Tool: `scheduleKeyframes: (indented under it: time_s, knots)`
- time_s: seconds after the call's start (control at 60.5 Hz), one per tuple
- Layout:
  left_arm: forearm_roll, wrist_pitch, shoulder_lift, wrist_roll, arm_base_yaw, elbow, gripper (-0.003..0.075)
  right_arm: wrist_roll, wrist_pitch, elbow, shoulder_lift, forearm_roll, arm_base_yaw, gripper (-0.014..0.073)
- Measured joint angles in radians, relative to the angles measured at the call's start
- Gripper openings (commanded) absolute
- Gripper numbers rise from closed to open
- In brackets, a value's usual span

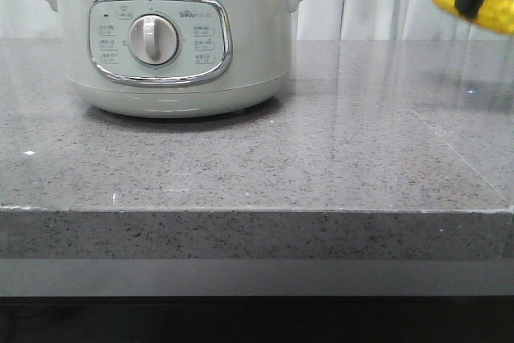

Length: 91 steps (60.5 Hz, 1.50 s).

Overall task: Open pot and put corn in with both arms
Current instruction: 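Carry the corn cob with the right gripper over the open pot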

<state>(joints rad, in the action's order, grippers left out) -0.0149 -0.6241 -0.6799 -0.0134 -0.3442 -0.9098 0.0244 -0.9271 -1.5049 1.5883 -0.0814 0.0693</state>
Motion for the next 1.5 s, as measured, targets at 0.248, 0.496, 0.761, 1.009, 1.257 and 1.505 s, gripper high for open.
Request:
scheduleKeyframes:
  time_s: [0.248,0.496,0.761,1.009,1.257,1.505]
  knots:
    - [0.000,0.000,0.000,0.000,0.000,0.000,0.0240,-0.024,0.016,0.000,-0.169,-0.017,0.139,0.0293]
    - [0.000,0.000,0.000,0.000,0.000,0.000,0.0240,-0.040,0.096,0.000,-0.244,-0.047,0.306,0.0293]
    - [0.000,0.000,0.000,0.000,0.000,0.000,0.0240,-0.092,0.233,-0.043,-0.194,-0.051,0.462,0.0293]
    - [0.000,0.000,0.000,0.000,0.000,0.000,0.0240,-0.101,0.250,-0.225,-0.018,-0.052,0.530,0.0293]
    - [0.000,0.000,0.000,0.000,0.000,0.000,0.0240,-0.161,0.250,-0.336,0.168,-0.052,0.542,0.0293]
    - [0.000,0.000,0.000,0.000,0.000,0.000,0.0240,-0.252,0.218,-0.394,0.293,-0.052,0.542,0.0293]
